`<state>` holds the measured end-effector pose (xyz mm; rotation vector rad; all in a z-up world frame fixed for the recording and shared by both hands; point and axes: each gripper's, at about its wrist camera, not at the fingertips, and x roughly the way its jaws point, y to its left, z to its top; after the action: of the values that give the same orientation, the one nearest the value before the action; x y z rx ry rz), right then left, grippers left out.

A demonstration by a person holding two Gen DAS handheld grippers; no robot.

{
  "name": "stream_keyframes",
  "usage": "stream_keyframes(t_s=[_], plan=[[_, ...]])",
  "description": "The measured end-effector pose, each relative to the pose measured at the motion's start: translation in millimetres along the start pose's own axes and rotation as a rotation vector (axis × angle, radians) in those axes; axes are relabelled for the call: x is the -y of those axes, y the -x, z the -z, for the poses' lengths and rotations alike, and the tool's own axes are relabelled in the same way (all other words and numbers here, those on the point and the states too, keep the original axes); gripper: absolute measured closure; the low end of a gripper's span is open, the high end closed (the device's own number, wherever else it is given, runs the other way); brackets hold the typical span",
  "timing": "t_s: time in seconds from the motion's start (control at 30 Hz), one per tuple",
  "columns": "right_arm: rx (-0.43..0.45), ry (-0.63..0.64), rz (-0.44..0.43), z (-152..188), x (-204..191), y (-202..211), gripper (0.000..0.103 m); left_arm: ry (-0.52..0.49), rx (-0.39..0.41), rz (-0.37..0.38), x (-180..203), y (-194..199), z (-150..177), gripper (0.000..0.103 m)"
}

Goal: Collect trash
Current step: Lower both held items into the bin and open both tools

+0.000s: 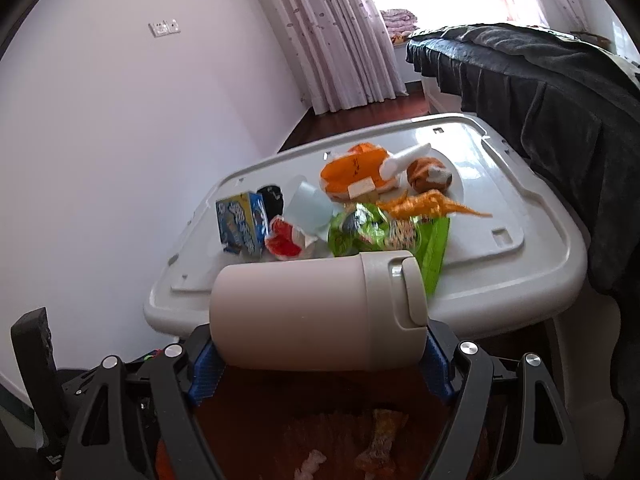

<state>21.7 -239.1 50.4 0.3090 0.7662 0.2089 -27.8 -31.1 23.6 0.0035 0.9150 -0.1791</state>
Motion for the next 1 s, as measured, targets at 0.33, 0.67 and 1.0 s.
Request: stream_keyframes(t_s=[0.33,0.67,1.0], plan=[[-0.262,-0.059,0.055,84.8,3.6,-17.9,0.025,-0.046,-0.264,-0.008,6.4,-49.2,63.9,0.064],[-0.427,-0.021,0.160,116.9,-1.4,-70.9,0.025,0.003,-0.344,-0.057,-12.4,-82.3,71.2,0.064],[-0.485,-0.068,0.192,122.0,8.3,-79.6,0.017,0.017,-0.311,-0.091,-10.2,-75.3,69.1,0.026]])
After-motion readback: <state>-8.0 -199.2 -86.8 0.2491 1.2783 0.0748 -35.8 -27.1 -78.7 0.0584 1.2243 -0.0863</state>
